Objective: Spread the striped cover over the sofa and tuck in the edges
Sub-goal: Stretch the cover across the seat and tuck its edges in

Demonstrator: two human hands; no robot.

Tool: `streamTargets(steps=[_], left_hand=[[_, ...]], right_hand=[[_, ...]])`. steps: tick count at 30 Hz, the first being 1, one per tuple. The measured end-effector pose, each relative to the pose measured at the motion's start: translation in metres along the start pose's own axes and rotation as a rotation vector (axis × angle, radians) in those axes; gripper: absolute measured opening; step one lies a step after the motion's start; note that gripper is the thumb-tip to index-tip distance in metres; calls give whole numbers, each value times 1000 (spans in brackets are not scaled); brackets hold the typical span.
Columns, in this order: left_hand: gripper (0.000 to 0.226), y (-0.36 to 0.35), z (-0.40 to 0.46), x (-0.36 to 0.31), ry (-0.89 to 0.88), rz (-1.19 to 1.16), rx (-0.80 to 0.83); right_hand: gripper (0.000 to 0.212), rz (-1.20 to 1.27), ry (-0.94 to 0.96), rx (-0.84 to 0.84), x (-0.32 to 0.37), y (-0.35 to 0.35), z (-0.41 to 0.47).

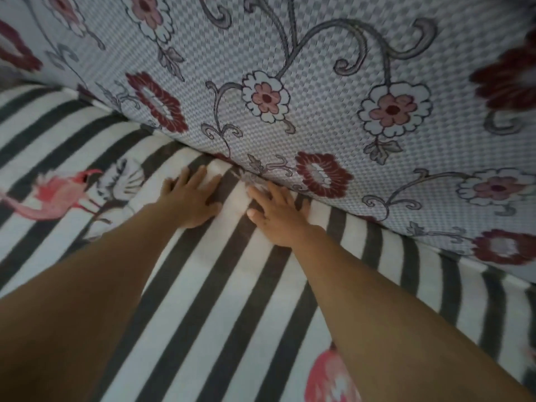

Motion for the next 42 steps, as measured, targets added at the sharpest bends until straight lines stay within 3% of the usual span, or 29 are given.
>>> streamTargets(steps=[6,11,17,20,26,31,36,42], left_hand=[[61,6,-78,-87,-208,-121,9],[52,23,-137,-199,-366,-311,-12],[46,23,-205,-332,-524,-266,-70],[48,16,-241,-391,-602,-265,-24],[50,-15,-321,-475,-580,-250,124],[51,-49,-378,-505,-465,-282,154],[48,-91,-440,-493,-382,-331,201],[17,-150,-509,-432,-325,-205,213]], right_hand=[[45,-133,-22,-203,-63,29,-131],[42,-190,-228,-229,-147,57,-246],[39,-176,-325,-292,-221,68,-353],[37,-153,-338,-328,-255,66,-406],[35,-59,-362,-195,-315,32,-512],[37,8,-198,-88,-316,3,-556],[28,34,-17,34,-286,-43,-583],[21,-20,171,269,-236,-133,-627]])
Point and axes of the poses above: each hand's wrist, its own z-axis towards the middle knuckle, its own y-axis out of the back of the hand, x = y × z, the point moved 2 cm from there along z, towards the middle knuckle, and after that the axes turned 14 degrees about z, right-handed, at the moved point
